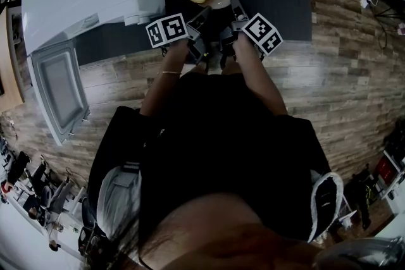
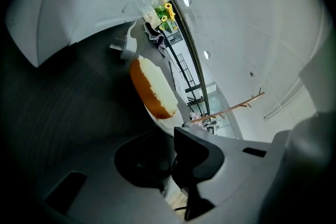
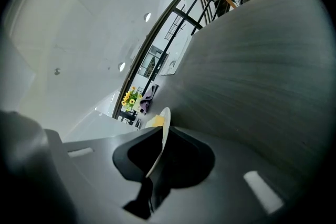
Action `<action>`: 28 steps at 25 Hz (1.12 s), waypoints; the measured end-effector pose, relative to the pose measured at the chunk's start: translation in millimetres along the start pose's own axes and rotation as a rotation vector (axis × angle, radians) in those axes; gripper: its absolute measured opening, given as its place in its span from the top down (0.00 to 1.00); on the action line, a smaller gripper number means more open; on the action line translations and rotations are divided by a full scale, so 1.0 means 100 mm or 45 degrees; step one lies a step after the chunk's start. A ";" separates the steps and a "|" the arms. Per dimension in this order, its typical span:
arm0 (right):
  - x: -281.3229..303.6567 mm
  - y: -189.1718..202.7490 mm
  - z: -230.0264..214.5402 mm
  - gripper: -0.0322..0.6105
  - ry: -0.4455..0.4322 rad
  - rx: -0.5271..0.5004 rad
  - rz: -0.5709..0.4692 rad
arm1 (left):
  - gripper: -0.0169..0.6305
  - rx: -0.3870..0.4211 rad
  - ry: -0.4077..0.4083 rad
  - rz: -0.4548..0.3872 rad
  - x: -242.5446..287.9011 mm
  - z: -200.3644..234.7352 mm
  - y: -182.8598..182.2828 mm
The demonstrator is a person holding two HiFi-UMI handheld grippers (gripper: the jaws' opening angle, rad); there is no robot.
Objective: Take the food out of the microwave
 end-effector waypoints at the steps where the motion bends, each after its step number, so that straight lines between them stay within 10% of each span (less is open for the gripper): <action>1: 0.00 0.00 0.00 0.92 0.003 -0.017 0.005 | 0.87 -0.001 0.006 0.005 0.00 0.00 0.01; 28: -0.03 -0.03 0.09 0.85 0.142 -0.650 0.178 | 0.87 0.022 0.068 0.062 0.08 -0.15 0.08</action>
Point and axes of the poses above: the fingertips, and each gripper's own axes: x forward along the fingers, z to its left, y out of its underside, the point moved 4 cm from there along -x, backward along the fingers, and after that the axes turned 10 degrees about x, right-handed, at the moved point
